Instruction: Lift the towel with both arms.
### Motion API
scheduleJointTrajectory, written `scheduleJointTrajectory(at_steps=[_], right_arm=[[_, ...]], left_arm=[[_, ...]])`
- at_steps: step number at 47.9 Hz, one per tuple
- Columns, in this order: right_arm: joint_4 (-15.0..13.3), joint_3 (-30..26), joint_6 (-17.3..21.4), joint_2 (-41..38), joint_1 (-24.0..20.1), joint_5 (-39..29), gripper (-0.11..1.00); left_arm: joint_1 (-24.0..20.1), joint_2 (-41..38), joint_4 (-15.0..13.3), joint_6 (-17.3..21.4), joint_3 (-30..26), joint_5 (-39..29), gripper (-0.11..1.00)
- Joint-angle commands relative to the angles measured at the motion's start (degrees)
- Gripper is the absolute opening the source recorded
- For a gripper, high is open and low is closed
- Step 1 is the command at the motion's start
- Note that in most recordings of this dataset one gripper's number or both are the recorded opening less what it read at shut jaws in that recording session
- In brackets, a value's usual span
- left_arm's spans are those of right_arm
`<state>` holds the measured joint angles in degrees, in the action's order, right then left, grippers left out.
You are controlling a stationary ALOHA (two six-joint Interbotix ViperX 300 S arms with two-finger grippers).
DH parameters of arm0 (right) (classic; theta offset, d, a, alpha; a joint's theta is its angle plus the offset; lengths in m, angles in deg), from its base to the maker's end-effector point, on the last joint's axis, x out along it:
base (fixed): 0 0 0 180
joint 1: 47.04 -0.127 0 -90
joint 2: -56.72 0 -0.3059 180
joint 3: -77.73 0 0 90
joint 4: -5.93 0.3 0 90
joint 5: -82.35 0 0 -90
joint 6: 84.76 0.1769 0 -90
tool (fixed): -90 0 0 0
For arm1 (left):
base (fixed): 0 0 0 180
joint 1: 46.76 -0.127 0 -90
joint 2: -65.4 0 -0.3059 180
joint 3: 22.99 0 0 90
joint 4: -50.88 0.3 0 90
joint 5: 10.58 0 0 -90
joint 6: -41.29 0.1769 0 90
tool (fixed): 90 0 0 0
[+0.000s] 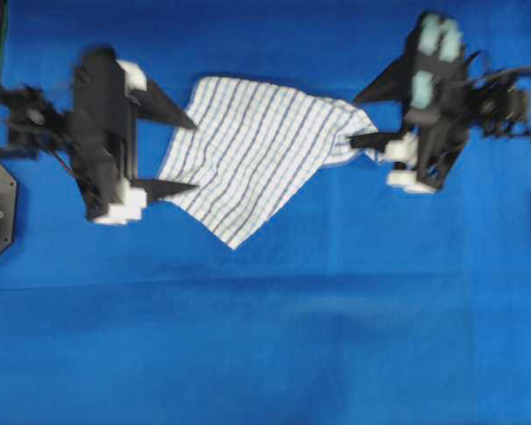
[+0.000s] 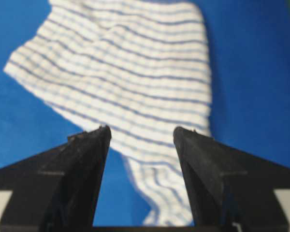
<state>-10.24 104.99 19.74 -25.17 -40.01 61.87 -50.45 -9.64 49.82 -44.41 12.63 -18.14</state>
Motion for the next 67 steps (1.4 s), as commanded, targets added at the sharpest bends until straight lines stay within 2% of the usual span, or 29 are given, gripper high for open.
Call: scheduleJointTrajectory(at_steps=[1,15,28,40,53,58,61,63,67], right_arm=[[0.09,-0.35,0.09,-2.81,-0.53,3.52,0.59],[0.09,0.44,0.09,-15.21,-0.62,13.71,0.59],[0.09,1.05,0.09,-23.47,-0.26,18.46,0.59],[0.00,1.32,0.00,-28.21,1.85,25.14,0.59],[-0.18,1.32,-0.26,-30.76,2.72,26.72,0.59],[-0.18,1.32,-0.44,-30.94,2.72,26.63,0.57],[-0.26,1.32,-0.53,-30.94,2.81,26.72,0.52],[-0.26,1.32,-0.62,-30.85,2.81,26.46,0.44],[-0.35,1.32,-0.62,-30.85,2.81,26.28,0.19]], left_arm=[[0.62,-2.11,0.00,-0.18,0.62,1.93,0.89],[1.05,-13.54,0.00,-0.70,4.66,8.61,0.89],[1.05,-21.97,0.00,-0.88,5.19,13.80,0.89],[1.05,-28.83,-0.09,-0.97,5.80,20.13,0.89],[1.05,-31.03,-0.09,-1.05,5.80,20.48,0.85],[1.05,-31.03,-0.09,-1.05,5.80,20.39,0.76],[1.05,-31.03,-0.09,-1.05,5.80,20.30,0.65],[1.05,-31.03,-0.09,-1.05,5.80,19.95,0.55],[1.05,-30.85,-0.18,-0.97,5.71,18.90,0.32]])
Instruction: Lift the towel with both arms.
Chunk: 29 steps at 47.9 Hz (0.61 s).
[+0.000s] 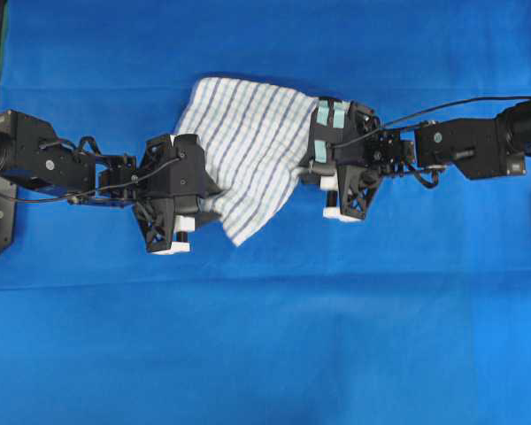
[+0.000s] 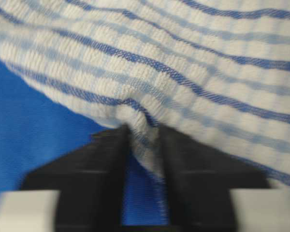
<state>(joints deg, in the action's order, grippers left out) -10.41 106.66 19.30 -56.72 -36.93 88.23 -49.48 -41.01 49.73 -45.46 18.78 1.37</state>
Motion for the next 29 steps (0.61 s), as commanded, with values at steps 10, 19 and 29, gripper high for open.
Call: scheduleJointTrajectory(at_steps=[10,19,29], right_arm=[[-0.18,-0.18,-0.18,1.14,-0.35,-0.44,0.04],[-0.18,-0.18,0.09,5.80,-0.44,-3.69,0.04],[-0.18,-0.53,0.00,14.50,-0.53,-8.88,0.04]], left_arm=[[0.09,1.85,0.00,0.26,-1.32,-3.25,0.04],[0.09,6.33,0.00,0.35,-2.72,-7.47,0.04],[-0.97,15.82,0.00,0.35,-5.80,-15.21,0.04]])
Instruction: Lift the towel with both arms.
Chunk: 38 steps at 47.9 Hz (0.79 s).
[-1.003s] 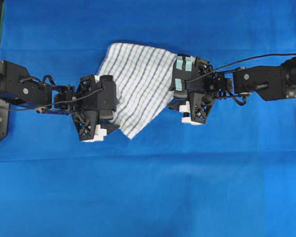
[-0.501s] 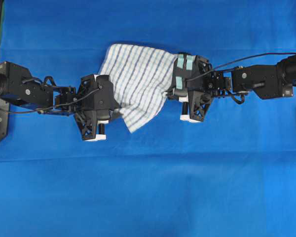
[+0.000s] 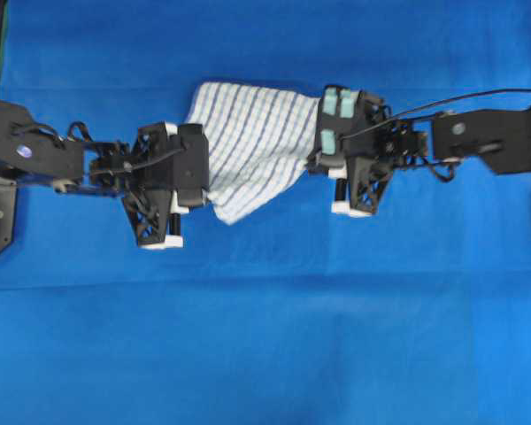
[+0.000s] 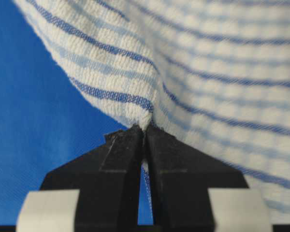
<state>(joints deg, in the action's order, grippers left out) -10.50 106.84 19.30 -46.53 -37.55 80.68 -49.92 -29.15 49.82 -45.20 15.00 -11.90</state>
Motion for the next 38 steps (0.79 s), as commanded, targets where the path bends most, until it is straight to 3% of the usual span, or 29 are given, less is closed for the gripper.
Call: scheduleJointTrajectory(at_steps=[1,20,38], right_arm=[[0.00,-0.79,0.00,5.36,0.09,-1.76,0.04],[-0.53,-7.03,-0.62,21.01,0.09,-14.15,0.04],[-3.08,-18.02,-2.11,26.81,0.09,-26.28,0.04]], left_arm=[[-0.62,4.92,-0.09,0.09,-2.29,-2.46,0.04],[-1.67,18.28,-0.18,0.09,-8.88,-10.81,0.04],[-3.60,24.79,0.00,0.53,-18.37,-20.39,0.04]])
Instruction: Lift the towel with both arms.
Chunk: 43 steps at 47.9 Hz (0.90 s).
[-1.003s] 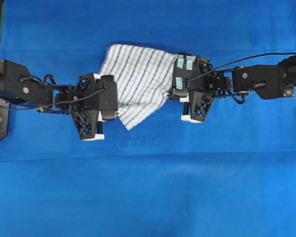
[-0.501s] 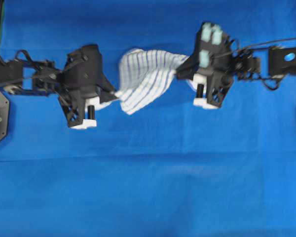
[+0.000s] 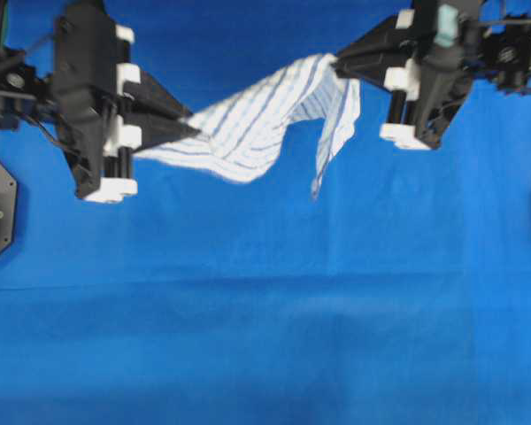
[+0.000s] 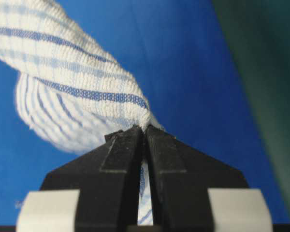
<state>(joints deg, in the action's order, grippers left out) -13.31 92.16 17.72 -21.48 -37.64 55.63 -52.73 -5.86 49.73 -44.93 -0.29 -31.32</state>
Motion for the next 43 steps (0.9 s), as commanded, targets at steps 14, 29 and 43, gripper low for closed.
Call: scheduleJointTrajectory(at_steps=[14,29,43], right_arm=[[-0.18,-9.14,-3.52,3.69,0.18,-3.60,0.04],[-0.09,-9.23,-3.69,3.52,0.18,-3.43,0.04],[0.00,-9.23,-3.34,3.52,0.18,-3.43,0.33]], left_arm=[[-3.25,4.66,0.09,0.62,-9.58,-4.04,0.04],[-3.25,4.31,0.09,1.76,-9.58,-3.16,0.05],[-2.99,4.57,0.09,2.02,-9.23,-0.62,0.47]])
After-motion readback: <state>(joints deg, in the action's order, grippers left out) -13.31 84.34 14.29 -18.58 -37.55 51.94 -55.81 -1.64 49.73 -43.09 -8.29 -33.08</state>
